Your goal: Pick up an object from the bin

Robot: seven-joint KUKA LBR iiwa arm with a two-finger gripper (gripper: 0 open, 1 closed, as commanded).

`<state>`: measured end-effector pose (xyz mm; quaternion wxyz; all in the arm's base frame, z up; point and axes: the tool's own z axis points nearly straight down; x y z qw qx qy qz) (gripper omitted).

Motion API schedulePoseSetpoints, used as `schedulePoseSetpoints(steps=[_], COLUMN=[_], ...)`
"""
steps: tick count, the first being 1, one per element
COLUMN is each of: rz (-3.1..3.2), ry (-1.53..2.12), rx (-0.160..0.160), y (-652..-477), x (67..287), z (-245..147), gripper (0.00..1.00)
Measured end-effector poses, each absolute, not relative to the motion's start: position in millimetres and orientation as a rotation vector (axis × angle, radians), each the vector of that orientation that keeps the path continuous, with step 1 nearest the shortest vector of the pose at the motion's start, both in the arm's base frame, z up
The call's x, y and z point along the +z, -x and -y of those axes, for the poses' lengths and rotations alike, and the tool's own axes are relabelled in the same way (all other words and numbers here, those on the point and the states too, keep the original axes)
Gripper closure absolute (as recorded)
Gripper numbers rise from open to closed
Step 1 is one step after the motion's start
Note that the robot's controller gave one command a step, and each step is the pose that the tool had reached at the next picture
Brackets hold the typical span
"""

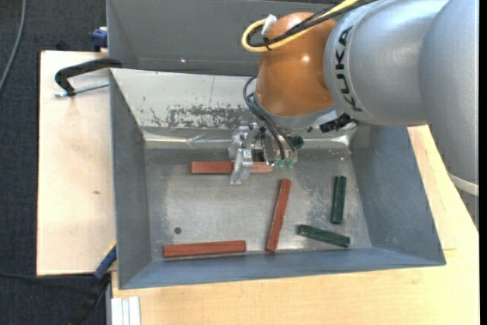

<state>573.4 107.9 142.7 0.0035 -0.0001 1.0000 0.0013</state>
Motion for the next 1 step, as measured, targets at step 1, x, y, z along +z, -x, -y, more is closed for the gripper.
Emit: schedulePoseSetpoints(steps=[1], rz=[-3.134], ry=[0.001], rx=[0.004], y=[-573.9], x=[145.7], z=[-108.2], gripper=[1.0])
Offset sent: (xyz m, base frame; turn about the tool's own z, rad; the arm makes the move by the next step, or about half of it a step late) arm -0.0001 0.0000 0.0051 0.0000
